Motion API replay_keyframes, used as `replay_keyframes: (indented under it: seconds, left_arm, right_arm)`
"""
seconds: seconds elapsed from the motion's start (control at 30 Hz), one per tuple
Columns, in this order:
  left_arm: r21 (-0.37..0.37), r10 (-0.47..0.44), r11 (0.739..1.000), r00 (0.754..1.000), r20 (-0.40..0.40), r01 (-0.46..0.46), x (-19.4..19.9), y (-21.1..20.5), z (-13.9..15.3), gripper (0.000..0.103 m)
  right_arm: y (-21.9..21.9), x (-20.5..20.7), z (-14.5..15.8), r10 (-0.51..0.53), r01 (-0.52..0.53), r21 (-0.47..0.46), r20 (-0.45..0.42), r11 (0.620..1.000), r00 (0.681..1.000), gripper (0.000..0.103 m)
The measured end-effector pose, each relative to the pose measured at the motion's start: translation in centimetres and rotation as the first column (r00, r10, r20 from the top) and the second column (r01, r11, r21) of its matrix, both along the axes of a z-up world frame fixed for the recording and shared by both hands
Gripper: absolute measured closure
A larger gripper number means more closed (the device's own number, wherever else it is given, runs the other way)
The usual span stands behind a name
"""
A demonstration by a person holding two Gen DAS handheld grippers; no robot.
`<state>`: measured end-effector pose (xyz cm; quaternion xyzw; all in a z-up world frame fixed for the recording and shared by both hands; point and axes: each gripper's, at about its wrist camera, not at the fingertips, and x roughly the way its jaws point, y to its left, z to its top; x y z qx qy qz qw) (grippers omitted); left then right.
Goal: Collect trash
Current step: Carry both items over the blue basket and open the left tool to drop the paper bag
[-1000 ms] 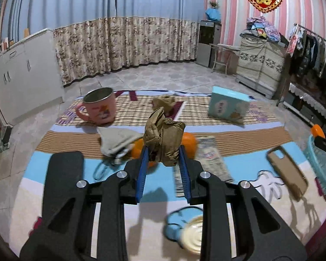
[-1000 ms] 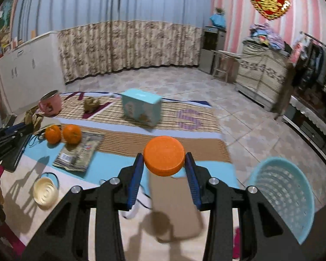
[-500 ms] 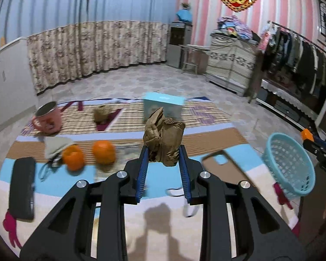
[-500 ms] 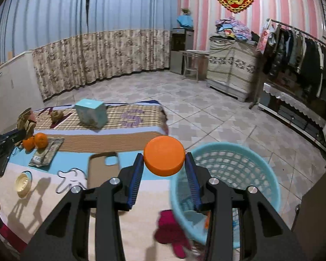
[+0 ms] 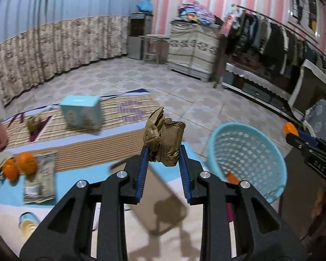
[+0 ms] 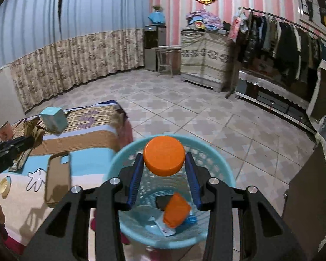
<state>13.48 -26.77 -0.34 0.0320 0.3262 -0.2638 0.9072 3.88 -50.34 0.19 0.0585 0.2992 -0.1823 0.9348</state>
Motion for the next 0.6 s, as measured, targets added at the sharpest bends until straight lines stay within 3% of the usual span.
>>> replay_keyframes:
  seconds: [0.6]
  left_arm:
    - [0.034,-0.239,0.97,0.97,-0.038,0.24,-1.0,-11.7,-2.2,0.076]
  right_arm:
    - [-4.7,0.0,-2.9,-0.079,0.081,0.053,-0.041,0.995,0.996,0.064]
